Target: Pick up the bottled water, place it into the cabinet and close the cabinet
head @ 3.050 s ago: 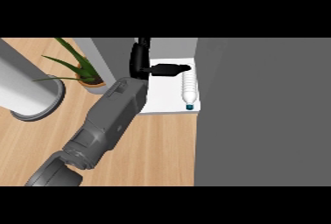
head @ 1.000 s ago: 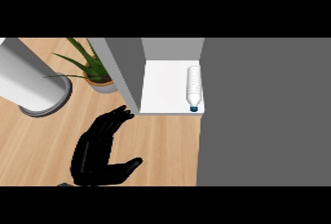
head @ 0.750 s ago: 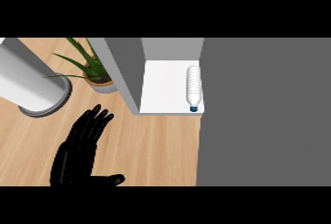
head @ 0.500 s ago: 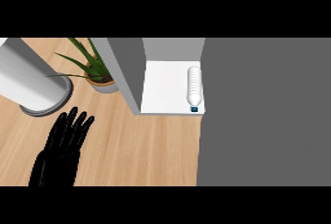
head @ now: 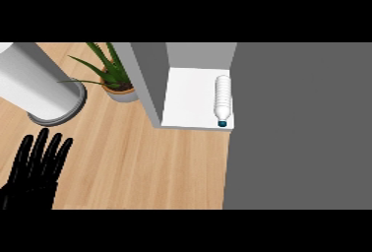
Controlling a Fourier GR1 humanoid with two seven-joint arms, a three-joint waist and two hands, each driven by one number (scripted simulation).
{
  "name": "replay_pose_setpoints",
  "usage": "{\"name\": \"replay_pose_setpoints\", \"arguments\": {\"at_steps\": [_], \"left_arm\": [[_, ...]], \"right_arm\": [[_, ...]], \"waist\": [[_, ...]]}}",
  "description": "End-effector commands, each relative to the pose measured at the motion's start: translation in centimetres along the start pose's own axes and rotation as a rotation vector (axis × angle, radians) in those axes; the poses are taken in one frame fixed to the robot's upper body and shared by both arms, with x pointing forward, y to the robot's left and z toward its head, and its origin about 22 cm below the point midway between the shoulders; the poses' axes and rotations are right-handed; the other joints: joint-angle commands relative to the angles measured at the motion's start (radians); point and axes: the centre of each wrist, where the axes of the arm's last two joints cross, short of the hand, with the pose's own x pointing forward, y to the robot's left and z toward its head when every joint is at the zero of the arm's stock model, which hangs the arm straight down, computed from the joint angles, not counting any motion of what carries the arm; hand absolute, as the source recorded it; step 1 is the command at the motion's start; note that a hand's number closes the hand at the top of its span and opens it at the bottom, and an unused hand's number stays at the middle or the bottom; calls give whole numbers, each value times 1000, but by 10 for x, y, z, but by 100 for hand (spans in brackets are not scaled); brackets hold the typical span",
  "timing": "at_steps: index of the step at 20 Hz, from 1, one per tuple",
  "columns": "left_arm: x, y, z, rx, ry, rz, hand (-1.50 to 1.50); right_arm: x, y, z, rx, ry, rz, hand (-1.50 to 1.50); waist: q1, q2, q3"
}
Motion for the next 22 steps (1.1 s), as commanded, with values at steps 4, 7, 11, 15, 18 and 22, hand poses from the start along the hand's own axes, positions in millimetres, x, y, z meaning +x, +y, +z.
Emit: {"name": "replay_pose_setpoints", "arguments": {"at_steps": [4, 7, 11, 15, 18, 22], "left_arm": [[17, 16, 8, -41, -6, 9, -150], [21, 20, 6, -54, -1, 22, -150], [33, 25, 8, -101, 21, 15, -150], [32, 30, 8, -121, 25, 19, -150], [40, 35, 1, -136, 5, 12, -150], [40, 32, 1, -159, 32, 23, -150]], "right_arm": [[20, 24, -29, 137, -105, -50, 150], [17, 23, -33, 161, -97, -51, 150], [14, 19, -37, 163, -52, -21, 150], [8, 14, -43, 189, -45, 0, 150], [7, 7, -44, 218, -11, 63, 150], [8, 0, -46, 262, 15, 124, 150]], "waist": [[62, 19, -2], [79, 30, -2], [112, 31, -2], [137, 43, -6], [156, 50, -8], [184, 53, -10]]}}
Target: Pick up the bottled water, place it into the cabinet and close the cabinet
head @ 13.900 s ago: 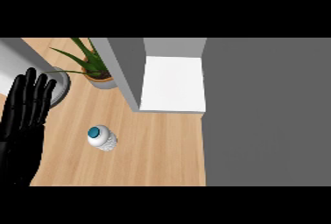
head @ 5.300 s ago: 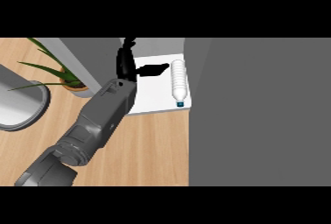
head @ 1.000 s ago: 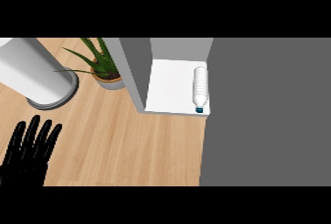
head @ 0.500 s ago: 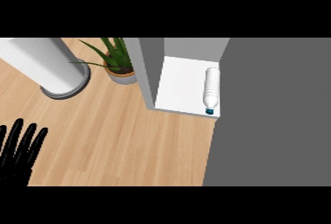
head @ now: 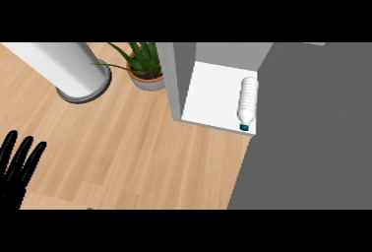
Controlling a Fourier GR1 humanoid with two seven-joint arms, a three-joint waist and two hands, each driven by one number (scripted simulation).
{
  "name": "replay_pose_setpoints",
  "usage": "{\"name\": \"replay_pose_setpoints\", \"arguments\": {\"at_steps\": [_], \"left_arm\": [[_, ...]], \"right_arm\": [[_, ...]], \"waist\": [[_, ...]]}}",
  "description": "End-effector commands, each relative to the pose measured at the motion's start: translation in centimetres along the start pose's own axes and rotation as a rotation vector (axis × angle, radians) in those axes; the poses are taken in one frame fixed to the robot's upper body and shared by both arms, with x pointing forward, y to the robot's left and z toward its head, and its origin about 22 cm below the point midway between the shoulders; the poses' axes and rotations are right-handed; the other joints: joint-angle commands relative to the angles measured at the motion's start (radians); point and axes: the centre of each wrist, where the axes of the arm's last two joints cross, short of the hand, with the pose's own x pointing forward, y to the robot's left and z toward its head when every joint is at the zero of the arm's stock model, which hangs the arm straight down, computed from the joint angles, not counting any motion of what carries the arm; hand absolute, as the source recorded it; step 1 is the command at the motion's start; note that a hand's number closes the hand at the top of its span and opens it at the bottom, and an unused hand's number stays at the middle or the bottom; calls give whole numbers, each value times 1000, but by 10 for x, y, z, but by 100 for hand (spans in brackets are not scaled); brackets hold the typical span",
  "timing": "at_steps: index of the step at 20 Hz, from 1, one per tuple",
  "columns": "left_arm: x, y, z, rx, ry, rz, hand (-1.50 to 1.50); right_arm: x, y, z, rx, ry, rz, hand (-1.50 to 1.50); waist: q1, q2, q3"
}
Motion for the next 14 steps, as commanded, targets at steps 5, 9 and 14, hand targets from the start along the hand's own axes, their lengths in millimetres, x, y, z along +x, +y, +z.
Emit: {"name": "replay_pose_setpoints", "arguments": {"at_steps": [5, 9, 14], "left_arm": [[6, 6, -5, -30, 12, -7, -150], [8, 9, -5, -35, 19, -7, -150], [11, 12, -5, -30, 15, -7, -150]], "right_arm": [[15, 0, -20, 305, 28, 152, 150], [14, -3, -26, 293, 9, 156, 150], [16, -7, -30, 326, 45, 205, 150]], "waist": [[48, 0, -8], [45, 2, -10], [43, -4, -11]]}}
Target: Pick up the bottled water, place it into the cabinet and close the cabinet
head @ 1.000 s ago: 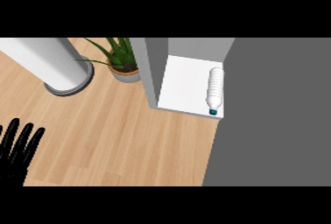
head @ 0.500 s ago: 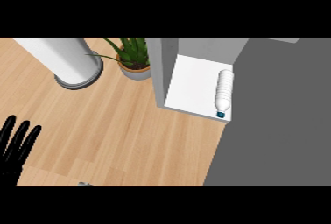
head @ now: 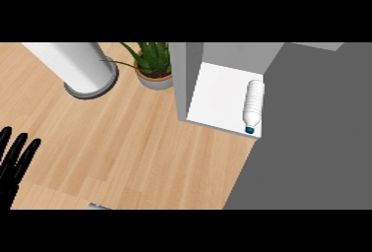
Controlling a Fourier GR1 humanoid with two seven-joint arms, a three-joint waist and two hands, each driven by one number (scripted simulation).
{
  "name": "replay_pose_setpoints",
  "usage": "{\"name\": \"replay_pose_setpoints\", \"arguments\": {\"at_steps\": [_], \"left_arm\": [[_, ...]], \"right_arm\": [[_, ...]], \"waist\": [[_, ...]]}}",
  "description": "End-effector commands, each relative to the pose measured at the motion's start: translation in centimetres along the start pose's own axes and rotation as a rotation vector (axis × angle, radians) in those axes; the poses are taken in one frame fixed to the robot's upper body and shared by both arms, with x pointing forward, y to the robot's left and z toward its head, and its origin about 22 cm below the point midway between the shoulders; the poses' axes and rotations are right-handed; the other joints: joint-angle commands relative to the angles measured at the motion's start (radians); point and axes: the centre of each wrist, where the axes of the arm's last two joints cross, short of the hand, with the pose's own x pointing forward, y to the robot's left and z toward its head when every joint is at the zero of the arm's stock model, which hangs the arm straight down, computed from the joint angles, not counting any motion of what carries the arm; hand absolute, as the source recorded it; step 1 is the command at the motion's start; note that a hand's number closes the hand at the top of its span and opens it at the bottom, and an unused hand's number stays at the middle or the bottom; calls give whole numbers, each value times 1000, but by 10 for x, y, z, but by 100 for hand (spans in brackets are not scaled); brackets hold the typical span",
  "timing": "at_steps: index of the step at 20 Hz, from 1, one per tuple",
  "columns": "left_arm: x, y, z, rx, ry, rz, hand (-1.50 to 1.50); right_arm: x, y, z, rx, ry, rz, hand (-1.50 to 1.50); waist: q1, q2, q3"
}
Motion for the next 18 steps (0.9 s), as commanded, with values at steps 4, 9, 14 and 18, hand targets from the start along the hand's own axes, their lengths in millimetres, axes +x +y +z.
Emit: {"name": "replay_pose_setpoints", "arguments": {"at_steps": [4, 9, 14, 18], "left_arm": [[4, 4, -1, -16, 7, 2, -150], [9, 7, -6, -17, -14, -6, -150], [10, 7, -7, -39, -22, 6, -150], [12, 8, -11, -42, -42, 2, -150]], "right_arm": [[6, 6, -19, 121, 9, 35, 150], [1, 3, -21, 79, -7, -1, 150], [-8, 10, -22, 112, -25, -116, 150], [-13, 12, -23, 137, -40, -166, 150]], "waist": [[1, 2, -3], [-4, 16, -1], [22, 38, 0], [40, 52, 1]]}}
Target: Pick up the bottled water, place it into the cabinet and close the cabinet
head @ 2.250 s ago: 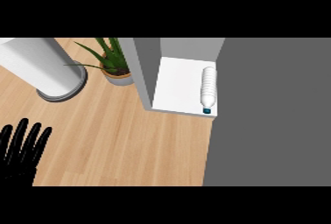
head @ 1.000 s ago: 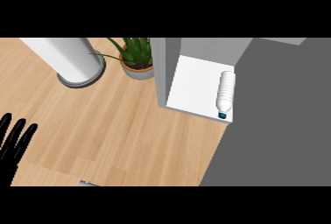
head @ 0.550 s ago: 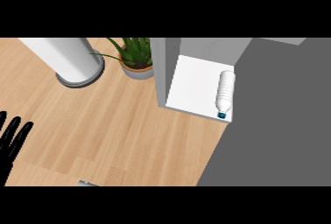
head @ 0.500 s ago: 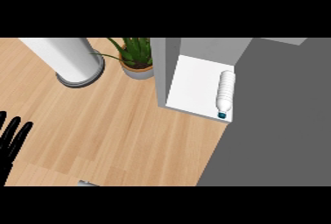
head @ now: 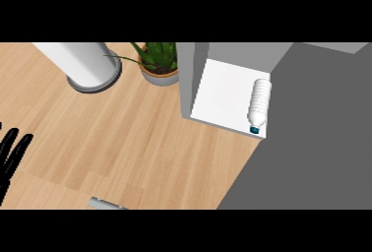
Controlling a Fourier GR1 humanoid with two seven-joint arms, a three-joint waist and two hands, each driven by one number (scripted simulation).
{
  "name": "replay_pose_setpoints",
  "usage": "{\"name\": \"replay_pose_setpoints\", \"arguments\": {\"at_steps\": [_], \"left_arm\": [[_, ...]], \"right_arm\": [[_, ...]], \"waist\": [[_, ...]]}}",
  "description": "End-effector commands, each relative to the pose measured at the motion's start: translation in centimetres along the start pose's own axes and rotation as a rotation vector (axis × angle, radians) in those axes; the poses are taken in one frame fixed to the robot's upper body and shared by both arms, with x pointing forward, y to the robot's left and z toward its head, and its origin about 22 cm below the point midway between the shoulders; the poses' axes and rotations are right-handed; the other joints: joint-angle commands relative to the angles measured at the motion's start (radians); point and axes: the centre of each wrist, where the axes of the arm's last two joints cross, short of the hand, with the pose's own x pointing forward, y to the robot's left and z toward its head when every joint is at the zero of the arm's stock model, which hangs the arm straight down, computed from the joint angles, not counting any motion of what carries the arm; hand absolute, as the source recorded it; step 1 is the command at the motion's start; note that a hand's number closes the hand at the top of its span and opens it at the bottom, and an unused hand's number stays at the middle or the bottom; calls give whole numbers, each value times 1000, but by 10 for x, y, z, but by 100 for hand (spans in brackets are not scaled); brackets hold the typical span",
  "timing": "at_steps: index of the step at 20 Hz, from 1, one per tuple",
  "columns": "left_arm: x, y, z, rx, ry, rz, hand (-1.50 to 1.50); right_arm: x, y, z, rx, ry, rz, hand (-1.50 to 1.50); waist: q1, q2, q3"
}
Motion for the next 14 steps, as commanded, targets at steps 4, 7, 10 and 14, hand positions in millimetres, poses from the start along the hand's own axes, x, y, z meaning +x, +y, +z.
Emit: {"name": "replay_pose_setpoints", "arguments": {"at_steps": [4, 7, 10, 14], "left_arm": [[3, 2, -4, -20, -6, 1, -150], [4, 5, -5, -20, -5, -9, -150], [4, 7, -4, -17, 2, -7, -150], [4, 6, -5, -16, -1, -6, -150]], "right_arm": [[-15, 12, -17, 5, -28, -178, 150], [-18, 5, -16, -38, -3, -143, 150], [-16, -5, -16, -53, 37, -57, 150], [-14, -17, -14, -38, 96, 28, 150]], "waist": [[16, 24, 7], [12, 25, 7], [1, 14, 8], [6, 15, 7]]}}
